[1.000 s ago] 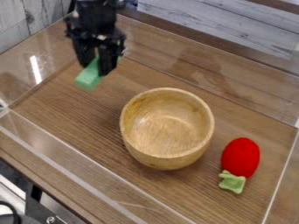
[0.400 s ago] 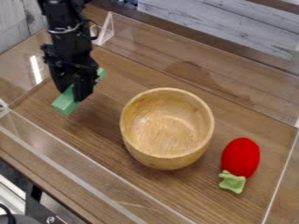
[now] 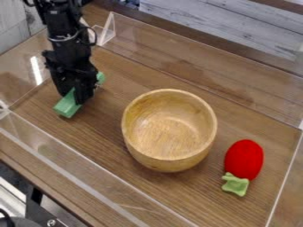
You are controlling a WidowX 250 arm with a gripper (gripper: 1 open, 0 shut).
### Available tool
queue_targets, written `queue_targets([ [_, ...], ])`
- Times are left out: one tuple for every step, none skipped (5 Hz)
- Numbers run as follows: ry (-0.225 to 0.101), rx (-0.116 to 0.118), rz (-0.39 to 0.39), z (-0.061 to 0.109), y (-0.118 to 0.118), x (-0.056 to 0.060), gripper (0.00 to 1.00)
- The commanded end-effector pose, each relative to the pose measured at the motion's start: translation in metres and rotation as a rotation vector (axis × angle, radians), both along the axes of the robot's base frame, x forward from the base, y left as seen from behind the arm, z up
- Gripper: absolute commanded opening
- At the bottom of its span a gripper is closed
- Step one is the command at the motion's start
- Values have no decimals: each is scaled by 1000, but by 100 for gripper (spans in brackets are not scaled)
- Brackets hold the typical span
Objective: Remove the green block from the brown bowl and put it on the table
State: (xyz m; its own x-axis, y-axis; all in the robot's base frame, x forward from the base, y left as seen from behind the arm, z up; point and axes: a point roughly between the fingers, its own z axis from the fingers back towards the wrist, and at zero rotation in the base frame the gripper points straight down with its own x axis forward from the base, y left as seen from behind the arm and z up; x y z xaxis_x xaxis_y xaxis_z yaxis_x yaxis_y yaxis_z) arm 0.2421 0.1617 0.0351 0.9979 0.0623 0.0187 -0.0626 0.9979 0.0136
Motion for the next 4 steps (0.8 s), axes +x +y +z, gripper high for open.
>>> queue_targets([
  [-43, 25, 29, 8, 23, 8, 0],
  [-40, 13, 62, 4, 35, 9, 100],
  [-32, 12, 131, 0, 37, 16, 100],
  [-28, 11, 196, -1, 37, 24, 100],
])
